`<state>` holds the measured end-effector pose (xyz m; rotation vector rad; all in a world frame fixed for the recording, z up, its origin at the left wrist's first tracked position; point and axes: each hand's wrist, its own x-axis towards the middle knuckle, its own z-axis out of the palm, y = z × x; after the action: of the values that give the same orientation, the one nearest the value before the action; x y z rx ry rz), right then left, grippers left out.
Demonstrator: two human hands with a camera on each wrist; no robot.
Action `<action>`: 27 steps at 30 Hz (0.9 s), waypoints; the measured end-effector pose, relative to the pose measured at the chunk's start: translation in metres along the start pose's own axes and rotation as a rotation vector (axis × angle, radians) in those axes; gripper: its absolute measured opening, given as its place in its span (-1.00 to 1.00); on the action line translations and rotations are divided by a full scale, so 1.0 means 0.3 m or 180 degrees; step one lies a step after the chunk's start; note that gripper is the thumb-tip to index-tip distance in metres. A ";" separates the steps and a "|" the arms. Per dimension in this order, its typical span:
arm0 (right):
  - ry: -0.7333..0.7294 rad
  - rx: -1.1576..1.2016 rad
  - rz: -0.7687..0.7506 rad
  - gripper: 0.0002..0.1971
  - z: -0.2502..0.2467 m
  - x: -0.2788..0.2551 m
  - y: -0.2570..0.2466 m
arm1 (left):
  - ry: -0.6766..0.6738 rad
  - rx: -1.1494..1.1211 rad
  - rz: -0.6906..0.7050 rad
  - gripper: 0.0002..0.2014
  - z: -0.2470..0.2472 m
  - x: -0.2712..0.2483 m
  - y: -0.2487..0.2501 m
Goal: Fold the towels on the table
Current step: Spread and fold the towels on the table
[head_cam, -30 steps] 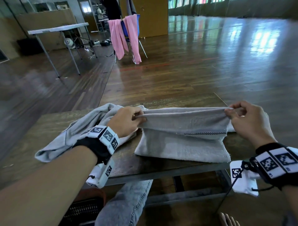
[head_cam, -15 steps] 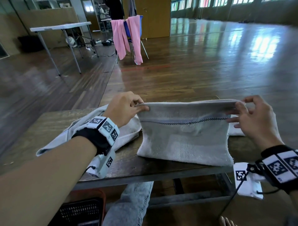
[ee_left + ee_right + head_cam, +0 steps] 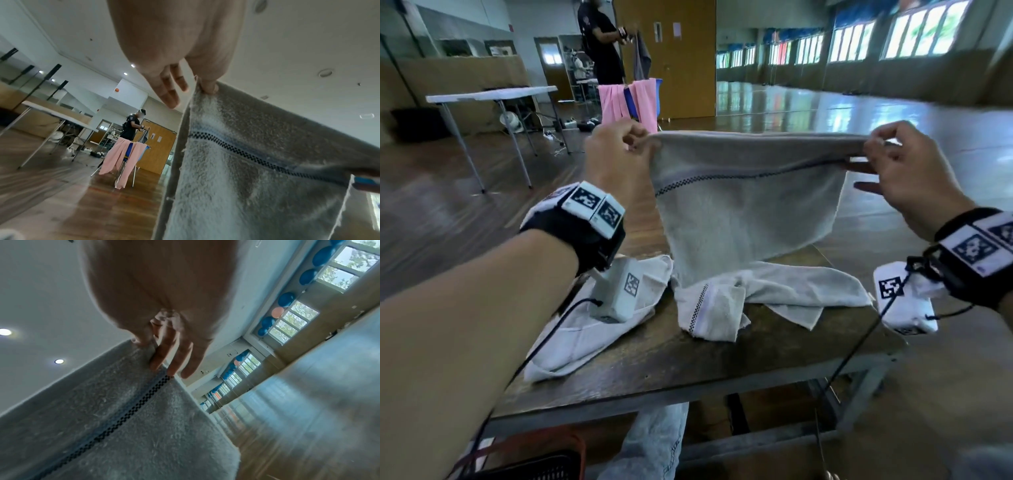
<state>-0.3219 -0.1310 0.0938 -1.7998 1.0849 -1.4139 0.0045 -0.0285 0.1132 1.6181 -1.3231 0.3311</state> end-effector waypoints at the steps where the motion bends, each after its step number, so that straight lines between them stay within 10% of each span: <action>1: 0.0097 -0.0204 -0.0152 -0.85 -0.018 -0.011 0.006 | 0.0036 -0.0149 0.0025 -0.78 -0.015 -0.024 -0.001; 6: -0.0218 -0.0538 -0.0101 -0.82 -0.089 -0.148 0.139 | -0.1088 -0.1613 -0.1018 -0.84 -0.027 -0.216 -0.105; 14: -0.2458 -0.1587 0.1076 -0.85 -0.060 -0.388 0.419 | -0.2994 -0.0847 -0.2443 -0.75 0.088 -0.585 -0.310; 27: -0.1283 -0.1892 0.0509 -0.90 0.143 -0.228 0.586 | -0.1798 0.0026 -0.1647 -0.60 0.302 -0.477 -0.397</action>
<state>-0.3286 -0.1581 -0.0977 -2.2099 1.4776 -0.6167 0.0220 -0.0254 -0.0930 2.0729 -1.2298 -0.4662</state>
